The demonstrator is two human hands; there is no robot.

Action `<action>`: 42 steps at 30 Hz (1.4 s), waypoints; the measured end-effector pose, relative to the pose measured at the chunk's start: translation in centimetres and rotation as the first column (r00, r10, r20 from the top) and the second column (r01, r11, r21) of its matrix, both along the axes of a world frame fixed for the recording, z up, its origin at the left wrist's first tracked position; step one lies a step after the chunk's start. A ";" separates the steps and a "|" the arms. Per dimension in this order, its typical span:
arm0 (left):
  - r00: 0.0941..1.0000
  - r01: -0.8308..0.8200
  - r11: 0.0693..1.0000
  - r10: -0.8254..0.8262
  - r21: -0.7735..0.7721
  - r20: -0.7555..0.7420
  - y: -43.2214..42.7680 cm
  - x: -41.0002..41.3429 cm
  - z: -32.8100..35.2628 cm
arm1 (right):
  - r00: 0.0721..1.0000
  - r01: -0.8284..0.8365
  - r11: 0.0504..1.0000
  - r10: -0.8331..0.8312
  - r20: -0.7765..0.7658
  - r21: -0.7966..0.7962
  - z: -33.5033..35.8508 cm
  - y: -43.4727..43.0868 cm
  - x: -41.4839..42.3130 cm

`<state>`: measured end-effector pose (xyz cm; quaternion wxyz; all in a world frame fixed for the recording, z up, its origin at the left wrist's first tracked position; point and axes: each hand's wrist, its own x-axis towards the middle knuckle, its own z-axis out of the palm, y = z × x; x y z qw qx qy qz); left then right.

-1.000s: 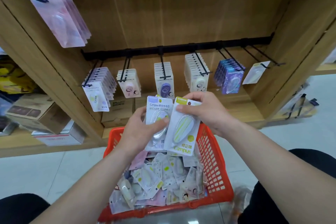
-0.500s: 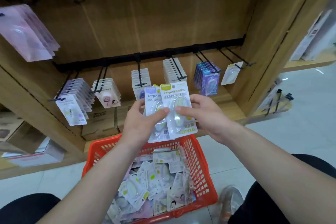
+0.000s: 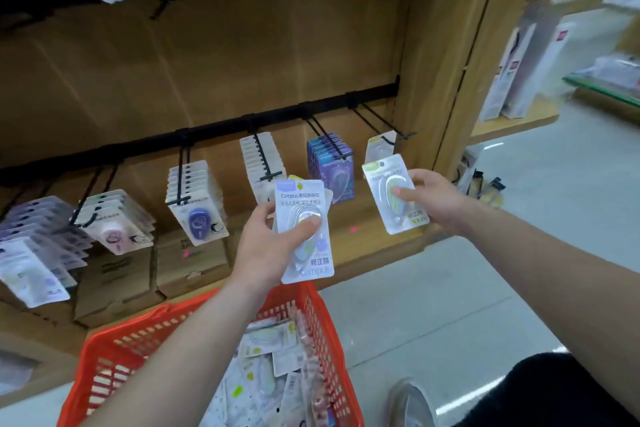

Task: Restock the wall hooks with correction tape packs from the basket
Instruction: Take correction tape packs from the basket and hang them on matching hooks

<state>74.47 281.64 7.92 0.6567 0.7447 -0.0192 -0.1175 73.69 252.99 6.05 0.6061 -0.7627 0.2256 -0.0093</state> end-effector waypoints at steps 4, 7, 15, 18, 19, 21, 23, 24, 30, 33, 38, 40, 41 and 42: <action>0.999 0.028 1.000 -0.028 -0.001 -0.023 -3.2 1.8 -2.2 | 0.991 0.118 0.993 -0.118 0.063 0.013 -2.5 -3.0 3.3; 0.999 0.033 0.999 -0.033 -0.005 -0.028 -4.7 2.8 -3.7 | 0.983 0.153 0.987 -0.157 0.100 0.044 -3.8 -4.1 5.1; 0.998 0.009 0.999 -0.012 -0.049 -0.069 -6.0 4.0 -5.5 | 0.983 0.133 0.990 -0.138 0.122 0.049 -5.7 -4.3 6.1; 0.997 0.012 0.998 -0.017 -0.058 -0.077 -5.8 4.0 -5.7 | 0.991 0.117 0.993 -0.115 0.073 -0.023 -5.4 -3.3 7.1; 0.996 0.010 0.998 -0.015 -0.061 -0.083 -5.6 3.9 -5.7 | 0.993 0.113 0.992 -0.111 0.036 -0.061 -5.4 -2.9 7.5; 0.996 0.004 0.998 -0.010 -0.069 -0.085 -5.2 3.7 -5.3 | 0.991 0.095 0.973 -0.114 -0.076 -0.211 -5.4 -2.2 7.9; 0.996 -0.009 0.996 0.001 -0.086 -0.092 -4.6 3.5 -4.9 | 0.973 0.089 0.916 -0.164 -0.162 -0.392 -5.1 -0.9 7.2; 0.995 -0.016 0.996 0.007 -0.091 -0.097 -4.3 3.5 -4.7 | 0.980 0.071 0.911 -0.138 -0.140 -0.406 -4.7 0.0 6.4; 0.988 -0.102 0.989 0.088 -0.111 -0.125 -2.8 2.7 -3.9 | 0.947 -0.318 0.947 0.320 -0.033 0.051 -1.1 8.2 1.5; 0.984 -0.136 0.987 0.125 -0.089 -0.126 -1.6 2.1 -3.1 | 0.943 -0.333 0.938 0.334 0.006 0.098 -0.2 10.7 0.2; 0.984 -0.142 0.984 0.128 -0.108 -0.128 0.4 0.5 -2.0 | 0.939 -0.340 0.940 0.338 0.061 0.026 1.0 12.5 -1.1; 0.985 -0.140 0.982 0.125 -0.126 -0.120 1.1 0.0 -1.5 | 0.933 -0.354 0.935 0.350 0.080 0.036 1.5 13.1 -1.5; 0.986 -0.136 0.982 0.122 -0.133 -0.113 1.5 -0.2 -1.3 | 0.933 -0.356 0.933 0.351 0.086 0.050 1.8 13.5 -1.8; 0.988 -0.126 0.983 0.112 -0.135 -0.104 2.0 -0.4 -1.1 | 0.933 -0.355 0.932 0.348 0.093 0.075 2.0 13.9 -2.0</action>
